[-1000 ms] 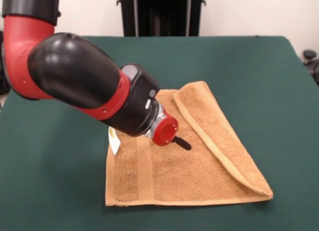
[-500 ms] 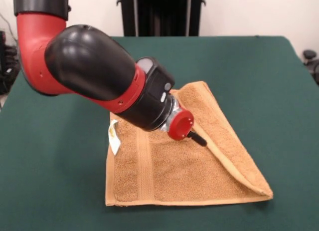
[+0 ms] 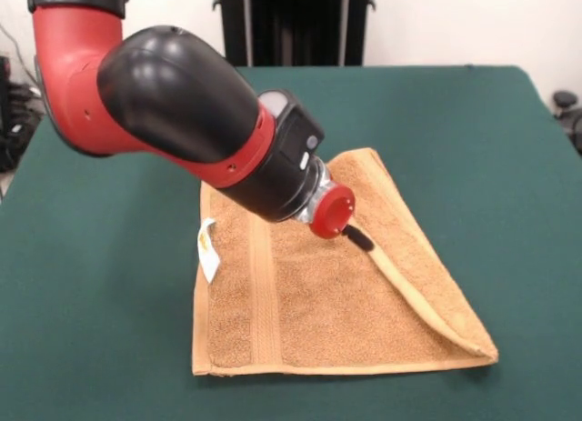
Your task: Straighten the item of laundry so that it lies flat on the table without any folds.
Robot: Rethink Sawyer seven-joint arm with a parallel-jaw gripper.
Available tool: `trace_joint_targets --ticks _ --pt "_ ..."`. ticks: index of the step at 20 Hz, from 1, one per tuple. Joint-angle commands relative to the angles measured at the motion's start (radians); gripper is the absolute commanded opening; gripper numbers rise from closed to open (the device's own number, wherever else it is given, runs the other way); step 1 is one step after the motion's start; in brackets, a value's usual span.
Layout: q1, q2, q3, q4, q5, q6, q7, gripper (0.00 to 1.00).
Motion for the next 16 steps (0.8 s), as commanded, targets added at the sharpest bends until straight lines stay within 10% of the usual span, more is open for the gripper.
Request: trace_joint_targets --ticks 1,16 --pt "-0.016 0.026 0.049 0.158 -0.072 -0.128 -0.105 1.0" --pt "-0.037 0.057 0.164 0.226 0.005 -0.143 -0.031 1.0"
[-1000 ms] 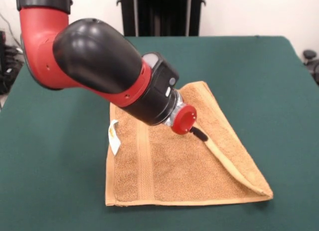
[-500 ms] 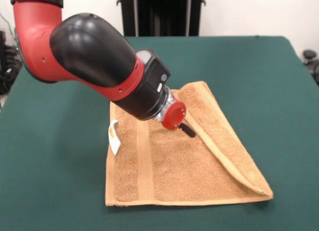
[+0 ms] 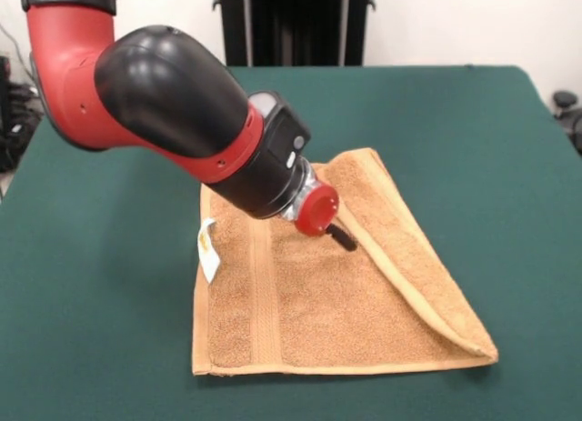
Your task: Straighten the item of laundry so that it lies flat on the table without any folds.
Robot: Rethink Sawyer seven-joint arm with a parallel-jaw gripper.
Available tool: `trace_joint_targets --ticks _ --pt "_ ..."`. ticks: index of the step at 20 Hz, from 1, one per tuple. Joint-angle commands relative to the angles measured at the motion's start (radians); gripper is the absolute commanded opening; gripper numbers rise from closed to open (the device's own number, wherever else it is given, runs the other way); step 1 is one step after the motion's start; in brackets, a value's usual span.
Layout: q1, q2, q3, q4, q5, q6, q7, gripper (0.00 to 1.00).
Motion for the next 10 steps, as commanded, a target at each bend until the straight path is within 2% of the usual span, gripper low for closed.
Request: trace_joint_targets --ticks 1,10 --pt "0.002 0.06 0.15 0.177 0.057 -0.077 -0.028 1.0" --pt "-0.008 0.067 0.201 0.211 0.077 -0.093 -0.004 1.0"
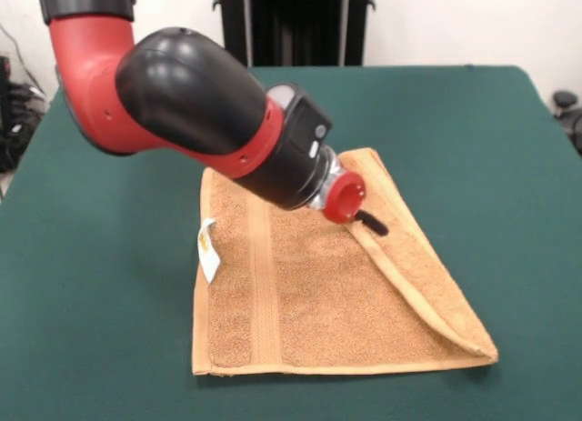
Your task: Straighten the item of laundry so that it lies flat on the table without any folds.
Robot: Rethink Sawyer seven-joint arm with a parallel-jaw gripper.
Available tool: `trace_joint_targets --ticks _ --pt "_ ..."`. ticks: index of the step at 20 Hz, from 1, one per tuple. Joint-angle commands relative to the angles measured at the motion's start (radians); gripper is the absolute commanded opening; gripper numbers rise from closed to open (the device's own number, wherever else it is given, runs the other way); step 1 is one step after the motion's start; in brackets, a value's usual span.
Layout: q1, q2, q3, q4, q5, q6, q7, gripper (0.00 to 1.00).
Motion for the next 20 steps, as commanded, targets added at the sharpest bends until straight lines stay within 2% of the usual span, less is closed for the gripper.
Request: trace_joint_targets --ticks 1,10,20 --pt "0.019 0.061 0.133 0.144 0.061 -0.09 -0.002 1.0" --pt "0.016 0.084 0.167 0.163 0.071 -0.125 0.01 1.0" --pt "0.026 0.065 0.133 0.127 0.04 -0.099 0.021 1.0"
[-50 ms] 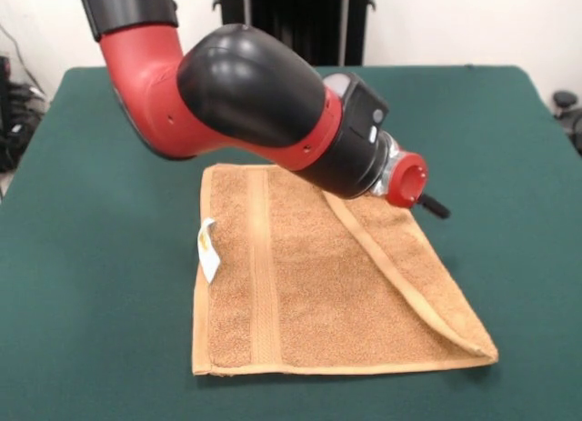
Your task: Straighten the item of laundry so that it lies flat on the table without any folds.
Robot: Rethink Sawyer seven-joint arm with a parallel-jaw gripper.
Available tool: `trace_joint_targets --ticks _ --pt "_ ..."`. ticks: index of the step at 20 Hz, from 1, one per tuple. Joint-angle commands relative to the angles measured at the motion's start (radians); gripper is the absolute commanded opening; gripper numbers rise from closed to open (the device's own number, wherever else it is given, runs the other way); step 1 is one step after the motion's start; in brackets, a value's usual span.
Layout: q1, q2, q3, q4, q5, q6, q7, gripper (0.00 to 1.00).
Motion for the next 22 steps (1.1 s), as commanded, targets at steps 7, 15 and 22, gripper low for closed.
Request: trace_joint_targets --ticks 7,15,22 --pt "0.08 -0.04 -0.072 -0.138 -0.028 0.196 0.038 1.0" --pt "0.058 -0.017 -0.079 -0.184 -0.053 0.247 -0.003 1.0" --pt "0.051 0.034 -0.081 -0.247 -0.063 0.27 -0.036 1.0"
